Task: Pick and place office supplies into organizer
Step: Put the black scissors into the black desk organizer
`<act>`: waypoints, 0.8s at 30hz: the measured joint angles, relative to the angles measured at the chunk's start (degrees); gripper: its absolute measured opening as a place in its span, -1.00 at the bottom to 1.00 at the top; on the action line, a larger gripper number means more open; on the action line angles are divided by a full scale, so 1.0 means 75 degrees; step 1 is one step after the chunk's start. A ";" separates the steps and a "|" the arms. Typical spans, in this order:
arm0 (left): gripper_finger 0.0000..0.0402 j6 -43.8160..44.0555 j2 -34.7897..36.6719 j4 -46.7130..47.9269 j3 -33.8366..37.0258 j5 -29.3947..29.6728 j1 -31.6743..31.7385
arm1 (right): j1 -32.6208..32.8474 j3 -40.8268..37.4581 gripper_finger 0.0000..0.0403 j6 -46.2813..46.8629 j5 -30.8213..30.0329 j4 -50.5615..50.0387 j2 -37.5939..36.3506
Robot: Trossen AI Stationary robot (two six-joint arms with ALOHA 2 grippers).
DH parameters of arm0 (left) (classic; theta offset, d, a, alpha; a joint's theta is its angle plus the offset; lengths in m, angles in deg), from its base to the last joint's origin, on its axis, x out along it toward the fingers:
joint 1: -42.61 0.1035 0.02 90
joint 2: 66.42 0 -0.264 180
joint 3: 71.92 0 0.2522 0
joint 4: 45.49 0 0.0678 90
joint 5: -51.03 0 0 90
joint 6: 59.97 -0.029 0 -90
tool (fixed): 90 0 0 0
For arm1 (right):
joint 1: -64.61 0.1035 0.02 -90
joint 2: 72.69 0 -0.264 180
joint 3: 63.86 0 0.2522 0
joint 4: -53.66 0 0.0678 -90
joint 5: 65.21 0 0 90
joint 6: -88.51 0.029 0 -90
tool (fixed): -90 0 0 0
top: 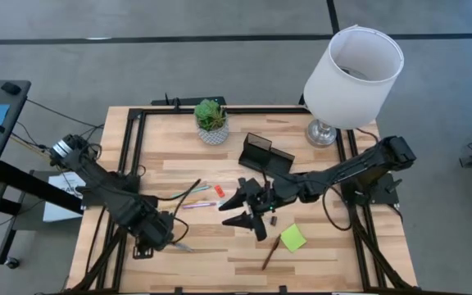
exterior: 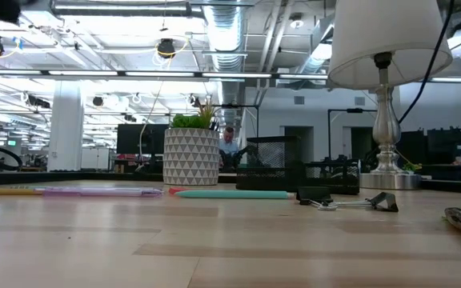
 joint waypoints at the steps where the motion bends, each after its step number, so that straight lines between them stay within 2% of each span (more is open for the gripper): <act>1: -0.18 -0.0153 0.0053 -0.0195 0.0235 -0.0040 0.0018 | -0.0003 0.0000 0.09 0.0000 -0.0002 0.0012 0.0003; 8: -0.20 -0.0714 0.0409 -0.2178 0.2026 -0.0075 0.0359 | 0.0000 0.0000 0.05 0.0470 0.0000 0.0010 -0.0016; 14: -0.27 -0.0919 0.0410 -0.2979 0.3404 -0.0069 0.0589 | 0.0000 0.0000 0.03 0.0481 -0.0009 0.0011 -0.0017; 20: -0.32 -0.0922 0.0410 -0.3277 0.4039 -0.0279 0.0711 | -0.0019 0.0000 0.04 0.0481 -0.0027 0.0013 -0.0020; 24: -0.32 -0.0889 0.0410 -0.3671 0.4137 -0.0316 0.0711 | -0.0052 0.0000 0.03 0.0567 -0.0029 0.0012 -0.0020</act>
